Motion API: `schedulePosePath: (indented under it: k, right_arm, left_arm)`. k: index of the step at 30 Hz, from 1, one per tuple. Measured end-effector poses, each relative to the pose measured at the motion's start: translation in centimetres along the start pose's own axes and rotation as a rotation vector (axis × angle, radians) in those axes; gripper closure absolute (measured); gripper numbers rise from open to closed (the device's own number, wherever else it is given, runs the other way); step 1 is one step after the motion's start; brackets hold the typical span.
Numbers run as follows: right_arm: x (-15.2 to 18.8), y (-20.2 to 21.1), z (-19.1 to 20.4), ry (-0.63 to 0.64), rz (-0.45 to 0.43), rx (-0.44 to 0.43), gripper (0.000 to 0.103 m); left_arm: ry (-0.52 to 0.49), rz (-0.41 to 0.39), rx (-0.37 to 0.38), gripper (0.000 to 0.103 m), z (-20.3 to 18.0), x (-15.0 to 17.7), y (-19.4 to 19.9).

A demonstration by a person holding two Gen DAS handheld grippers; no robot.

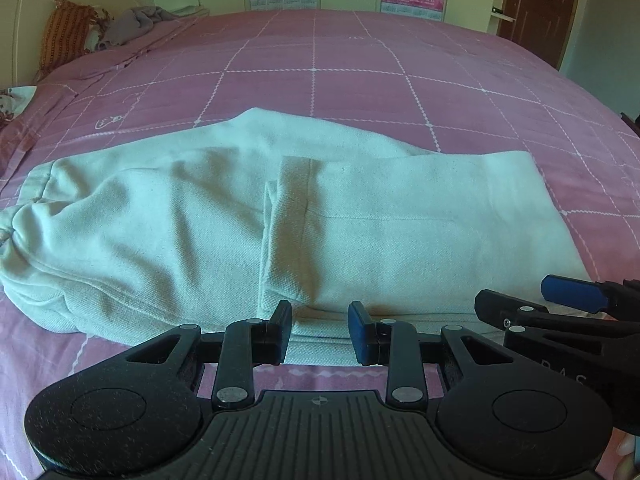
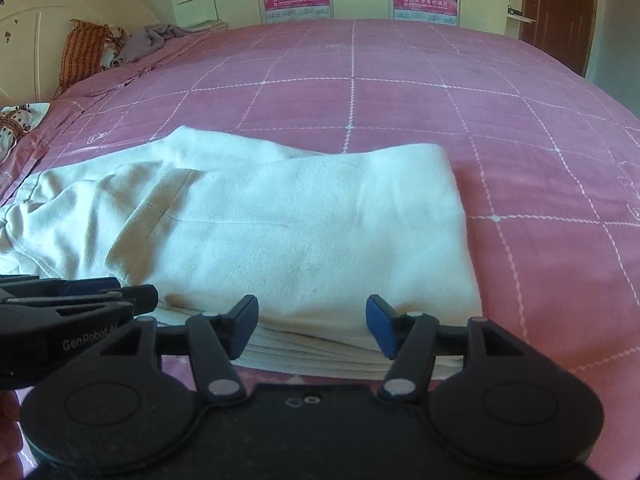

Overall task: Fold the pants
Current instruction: 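Smooth the folded sweatpants flat with both open grippers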

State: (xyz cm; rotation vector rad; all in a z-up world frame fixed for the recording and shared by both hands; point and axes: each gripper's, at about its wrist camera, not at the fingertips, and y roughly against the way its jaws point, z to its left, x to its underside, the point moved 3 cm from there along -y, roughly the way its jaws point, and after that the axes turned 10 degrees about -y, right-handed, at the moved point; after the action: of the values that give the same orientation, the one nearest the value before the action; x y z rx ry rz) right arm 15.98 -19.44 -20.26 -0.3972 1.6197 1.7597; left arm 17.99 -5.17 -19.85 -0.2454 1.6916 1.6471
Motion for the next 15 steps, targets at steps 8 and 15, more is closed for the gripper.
schedulePosePath:
  k: [8,15]
  right_arm:
    - [-0.1,0.9,2.5,-0.004,-0.013,-0.052,0.035]
    - [0.7,-0.8,4.3,0.088,0.056,-0.015,0.026]
  left_arm:
    - [0.082,0.008,0.011,0.071,2.5,1.4,0.5]
    - [0.185,0.025,-0.001,0.071,6.8,3.8,1.1]
